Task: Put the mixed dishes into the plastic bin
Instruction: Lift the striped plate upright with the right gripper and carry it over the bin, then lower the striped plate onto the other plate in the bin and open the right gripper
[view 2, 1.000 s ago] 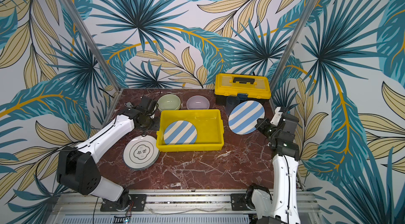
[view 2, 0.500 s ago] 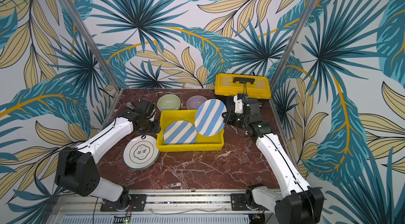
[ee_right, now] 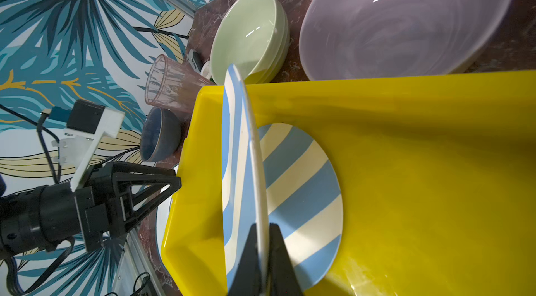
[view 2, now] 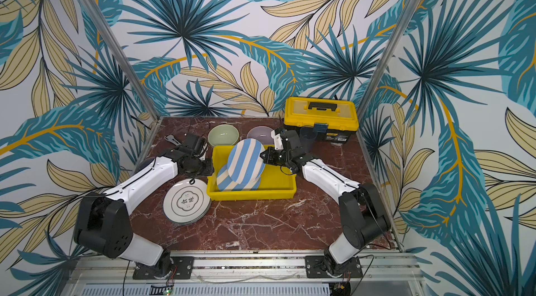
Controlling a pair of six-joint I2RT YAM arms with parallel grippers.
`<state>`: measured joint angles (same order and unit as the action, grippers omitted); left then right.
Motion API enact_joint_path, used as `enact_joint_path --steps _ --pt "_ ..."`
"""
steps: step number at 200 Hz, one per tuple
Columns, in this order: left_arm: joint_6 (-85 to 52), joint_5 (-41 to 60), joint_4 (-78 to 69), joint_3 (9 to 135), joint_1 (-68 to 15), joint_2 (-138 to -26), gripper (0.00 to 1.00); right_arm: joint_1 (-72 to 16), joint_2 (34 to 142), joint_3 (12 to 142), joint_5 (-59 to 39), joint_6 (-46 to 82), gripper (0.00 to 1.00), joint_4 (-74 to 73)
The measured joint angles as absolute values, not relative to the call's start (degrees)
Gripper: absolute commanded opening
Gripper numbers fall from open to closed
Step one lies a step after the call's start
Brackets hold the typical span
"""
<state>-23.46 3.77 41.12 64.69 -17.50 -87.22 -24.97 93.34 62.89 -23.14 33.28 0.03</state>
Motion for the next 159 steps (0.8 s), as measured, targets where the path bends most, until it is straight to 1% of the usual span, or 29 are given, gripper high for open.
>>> enact_joint_path --steps 34,73,159 --pt "-23.53 5.17 39.72 64.62 -17.45 -87.46 0.38 -27.18 96.51 62.74 -24.75 34.50 0.00 -4.47" --pt "-23.62 6.13 39.09 64.23 -17.39 -87.50 0.37 -28.56 97.12 60.55 -26.46 35.40 0.00 -7.66" --pt "-24.05 7.66 38.30 63.40 -17.23 -87.55 0.35 -28.86 98.45 56.86 -26.89 36.88 0.00 -9.91"
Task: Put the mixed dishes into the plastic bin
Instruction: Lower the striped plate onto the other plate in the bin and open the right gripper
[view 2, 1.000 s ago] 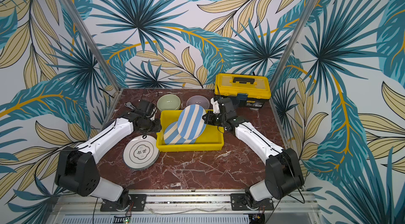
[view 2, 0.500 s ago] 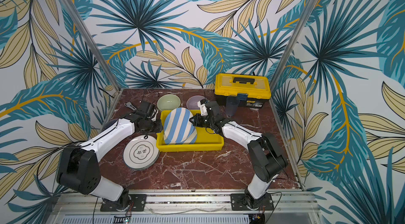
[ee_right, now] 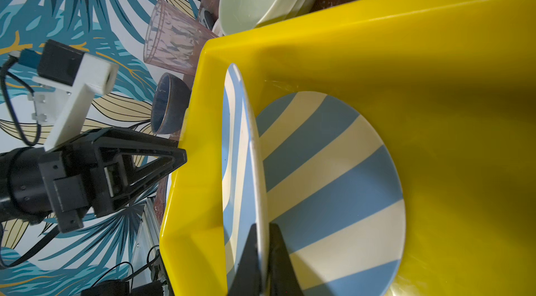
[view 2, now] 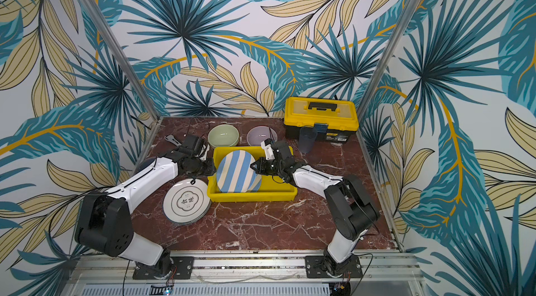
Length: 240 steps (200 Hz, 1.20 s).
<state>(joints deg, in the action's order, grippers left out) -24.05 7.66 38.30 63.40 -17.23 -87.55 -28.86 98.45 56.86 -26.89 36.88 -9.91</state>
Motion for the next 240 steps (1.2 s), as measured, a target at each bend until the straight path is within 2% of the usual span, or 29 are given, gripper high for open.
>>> enact_joint_path --steps 54,95,141,211,240 --pt "-24.08 7.84 38.30 63.40 -17.21 -87.70 0.34 -28.80 100.57 56.77 -27.07 38.02 0.07 -10.44" --pt "-24.49 7.73 38.30 63.40 -17.85 -87.72 0.34 -28.82 102.94 56.77 -27.55 38.24 0.25 -10.76" --pt "-25.43 7.94 38.19 63.24 -19.18 -87.70 0.34 -28.42 104.81 56.77 -27.49 37.23 0.38 -9.30" --pt "-26.46 8.43 37.87 62.61 -20.36 -87.70 0.34 -28.36 104.71 60.10 -22.39 30.37 0.51 3.46" --pt "-26.50 8.40 37.87 62.61 -20.71 -87.70 0.33 -28.36 102.98 61.28 -19.38 27.79 0.62 8.86"
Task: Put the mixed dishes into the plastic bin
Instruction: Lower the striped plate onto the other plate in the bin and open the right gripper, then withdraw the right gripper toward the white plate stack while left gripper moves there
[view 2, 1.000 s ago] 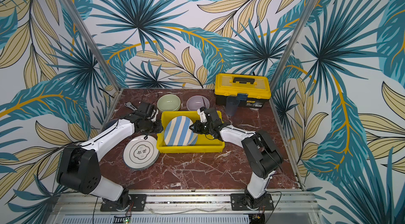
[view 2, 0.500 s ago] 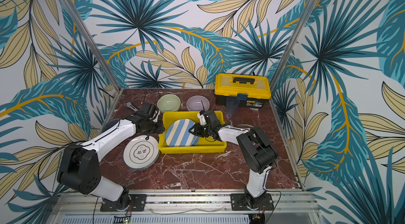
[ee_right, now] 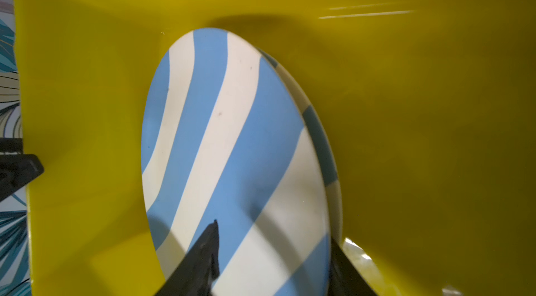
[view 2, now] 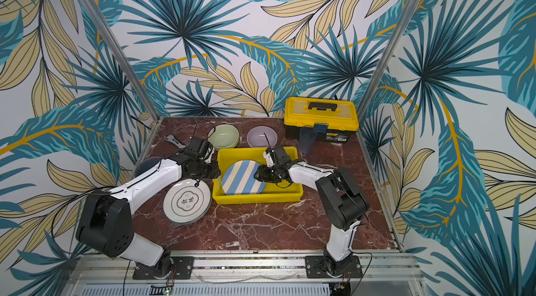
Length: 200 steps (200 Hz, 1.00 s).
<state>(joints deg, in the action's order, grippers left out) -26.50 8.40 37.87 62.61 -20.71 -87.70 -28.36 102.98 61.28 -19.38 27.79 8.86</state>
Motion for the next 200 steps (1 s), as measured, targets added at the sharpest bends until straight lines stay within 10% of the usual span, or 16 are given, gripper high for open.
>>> enact_joint_path --steps 148,200 --pt "-25.08 8.91 37.12 66.85 -24.58 -93.43 0.30 -28.27 92.49 65.04 -11.38 23.29 0.63 22.04" --pt "-24.91 10.41 36.32 69.65 -24.67 -95.20 0.43 -28.38 91.50 65.04 -12.93 23.62 0.58 22.17"
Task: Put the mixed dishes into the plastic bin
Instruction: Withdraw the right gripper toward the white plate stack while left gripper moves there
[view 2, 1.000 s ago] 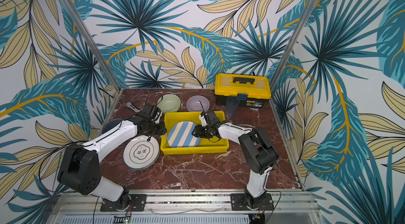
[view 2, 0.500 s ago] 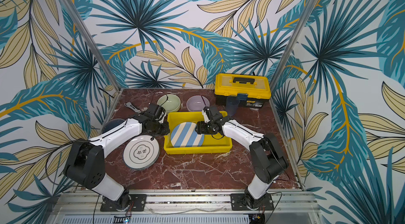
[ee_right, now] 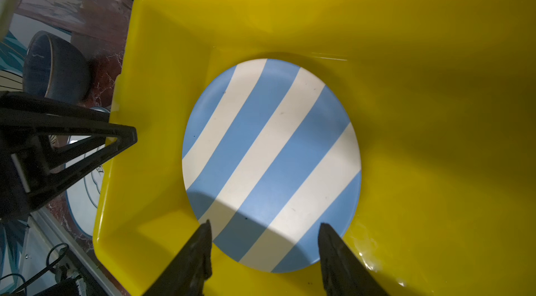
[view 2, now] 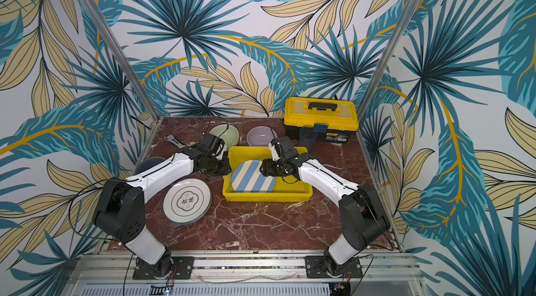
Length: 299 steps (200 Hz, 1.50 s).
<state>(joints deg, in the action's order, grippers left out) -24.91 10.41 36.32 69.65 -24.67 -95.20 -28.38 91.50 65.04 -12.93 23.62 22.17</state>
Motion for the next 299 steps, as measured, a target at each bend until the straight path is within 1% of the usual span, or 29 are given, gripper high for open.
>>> enact_joint_path --steps 21,32,64,89,110,138,159,175,179,187,194,223,240,279,299 --pt "-25.02 10.50 36.34 69.69 -24.53 -94.08 0.52 -29.34 91.50 65.06 -13.58 23.77 0.58 22.13" --pt "-25.12 10.55 36.77 69.65 -24.08 -92.47 0.54 -30.33 91.50 65.34 -13.87 23.77 0.58 22.24" --pt "-26.02 10.74 38.98 67.90 -20.14 -82.61 0.54 -33.82 91.50 69.01 -15.09 23.62 0.58 22.61" --pt "-27.29 7.77 41.89 64.58 -15.55 -74.30 0.50 -36.47 91.50 72.90 -16.34 23.29 0.58 22.61" --pt "-29.32 4.29 43.92 59.09 -11.46 -68.77 0.49 -38.92 92.14 76.51 -17.08 22.83 0.58 22.87" --pt "-31.35 3.57 46.87 51.72 -3.90 -64.90 0.49 -42.68 96.03 81.84 -18.13 22.63 0.58 22.70" --pt "-32.12 3.36 48.25 48.71 0.60 -63.86 0.49 -45.30 99.37 83.59 -19.07 22.70 0.57 22.35" --pt "-32.88 2.74 48.64 47.09 2.81 -63.37 0.54 -47.07 101.47 83.83 -19.46 22.92 0.57 22.17" --pt "-33.01 2.59 48.77 46.72 3.27 -63.37 0.56 -47.44 101.80 83.83 -19.49 22.94 0.57 22.17" --pt "-33.56 2.31 49.01 46.26 4.10 -63.44 0.72 -48.21 102.59 83.83 -19.59 23.09 0.57 22.17" --pt "-33.93 2.13 49.21 46.15 4.71 -63.61 0.75 -48.80 103.13 83.83 -19.62 23.11 0.57 22.20" --pt "-35.42 1.76 48.80 46.09 7.18 -65.67 0.76 -50.46 104.22 84.16 -19.59 23.09 0.57 22.31" --pt "-36.40 2.35 48.42 45.71 8.34 -67.96 0.76 -51.20 105.80 86.78 -19.29 23.07 0.57 23.03" --pt "-38.48 1.80 47.72 42.57 8.99 -71.00 0.74 -53.56 114.06 96.95 -17.58 22.70 0.52 24.14" --pt "-39.42 0.91 46.83 41.47 9.06 -70.98 0.73 -54.48 118.72 101.08 -16.86 22.70 0.52 25.52"
